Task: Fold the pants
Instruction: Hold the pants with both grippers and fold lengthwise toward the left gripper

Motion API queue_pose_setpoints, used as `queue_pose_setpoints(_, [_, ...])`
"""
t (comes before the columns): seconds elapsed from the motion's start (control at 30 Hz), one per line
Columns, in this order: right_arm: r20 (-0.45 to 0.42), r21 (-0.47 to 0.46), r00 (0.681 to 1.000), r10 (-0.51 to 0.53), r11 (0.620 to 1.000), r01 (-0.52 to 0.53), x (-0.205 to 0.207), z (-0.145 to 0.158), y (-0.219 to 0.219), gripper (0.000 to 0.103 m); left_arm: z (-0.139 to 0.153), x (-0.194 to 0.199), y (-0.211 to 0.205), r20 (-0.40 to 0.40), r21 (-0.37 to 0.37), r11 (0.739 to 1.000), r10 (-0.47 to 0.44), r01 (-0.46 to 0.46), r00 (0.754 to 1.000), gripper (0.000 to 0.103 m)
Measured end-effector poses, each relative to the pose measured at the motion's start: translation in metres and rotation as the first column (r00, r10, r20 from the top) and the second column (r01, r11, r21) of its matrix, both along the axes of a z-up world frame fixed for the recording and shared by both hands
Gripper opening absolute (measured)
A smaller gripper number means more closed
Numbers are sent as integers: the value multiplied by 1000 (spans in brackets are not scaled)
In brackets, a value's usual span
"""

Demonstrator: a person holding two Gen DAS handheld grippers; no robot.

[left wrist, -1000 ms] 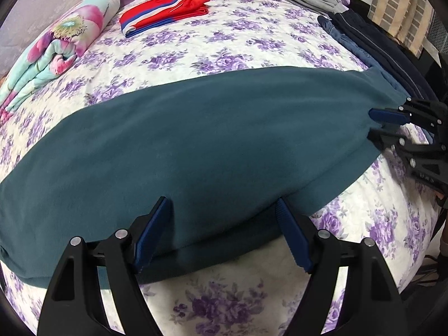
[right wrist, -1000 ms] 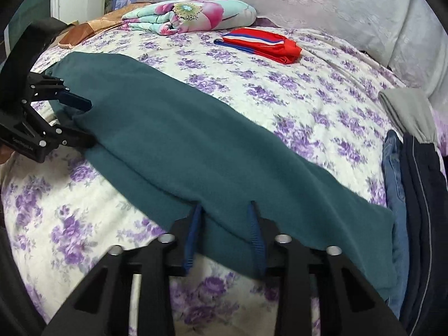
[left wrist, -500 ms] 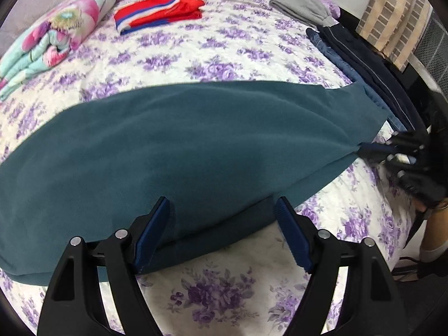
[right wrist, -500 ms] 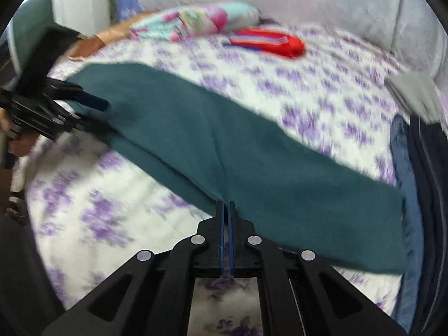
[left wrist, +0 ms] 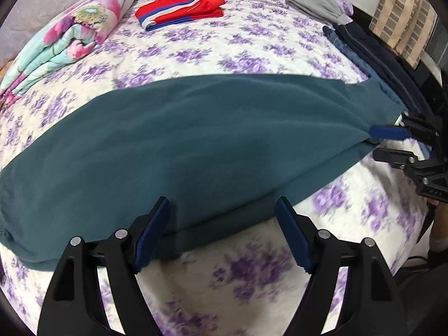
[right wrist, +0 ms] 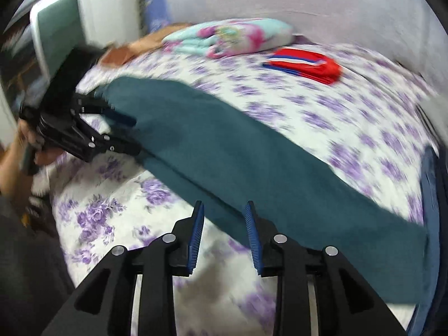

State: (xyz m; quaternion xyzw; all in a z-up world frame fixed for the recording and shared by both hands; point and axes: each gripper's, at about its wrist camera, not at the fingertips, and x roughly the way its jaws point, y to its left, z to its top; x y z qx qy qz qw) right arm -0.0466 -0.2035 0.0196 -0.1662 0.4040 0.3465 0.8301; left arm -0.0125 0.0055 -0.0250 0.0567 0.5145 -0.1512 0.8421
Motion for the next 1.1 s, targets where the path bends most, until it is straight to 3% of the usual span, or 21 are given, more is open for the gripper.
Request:
queue_pose_setpoints(0.13, [44, -93, 997, 67, 994, -63, 3, -6, 25, 31, -8, -2, 9, -14, 21, 1000, 9, -8, 1000, 75])
queue_pose_setpoints(0.43, [73, -193, 988, 135, 974, -119, 5, -16, 41, 30, -11, 12, 16, -36, -43, 999, 12, -14, 999, 75])
queue_pose_setpoints(0.57, [86, -230, 984, 153, 964, -130, 7, -19, 52, 30, -14, 14, 12, -35, -13, 1000, -21, 21, 999, 75])
queue_pose_setpoints(0.6, [85, -236, 985, 152, 963, -128, 10, -21, 55, 28, -15, 14, 10, -35, 0, 999, -34, 34, 999, 75])
queue_pose_setpoints(0.67, [87, -235, 985, 152, 964, -128, 11, -20, 57, 11, -18, 16, 6, -33, 38, 997, -65, 67, 997, 75])
queue_pose_setpoints(0.73, [81, -176, 988, 128, 978, -112, 14, -13, 52, 5, -19, 17, 3, -25, 72, 993, -92, 93, 995, 74])
queue_pose_setpoints(0.87, [37, -24, 996, 82, 996, -81, 21, 5, 35, 4, -15, 19, -1, -16, 96, 986, -137, 138, 990, 64])
queue_pose_setpoints(1.0, [15, 38, 998, 62, 997, -63, 26, 11, 27, 4, -16, 24, -5, -16, 112, 981, -158, 159, 987, 60])
queue_pose_setpoints(1.03, [12, 41, 998, 63, 997, -63, 25, 11, 27, 4, -16, 25, -5, -15, 109, 981, -158, 159, 987, 53])
queue_pose_setpoints(1.1, [9, 33, 998, 66, 997, -66, 24, 8, 28, 4, -14, 27, -2, -10, 88, 985, -149, 149, 989, 26])
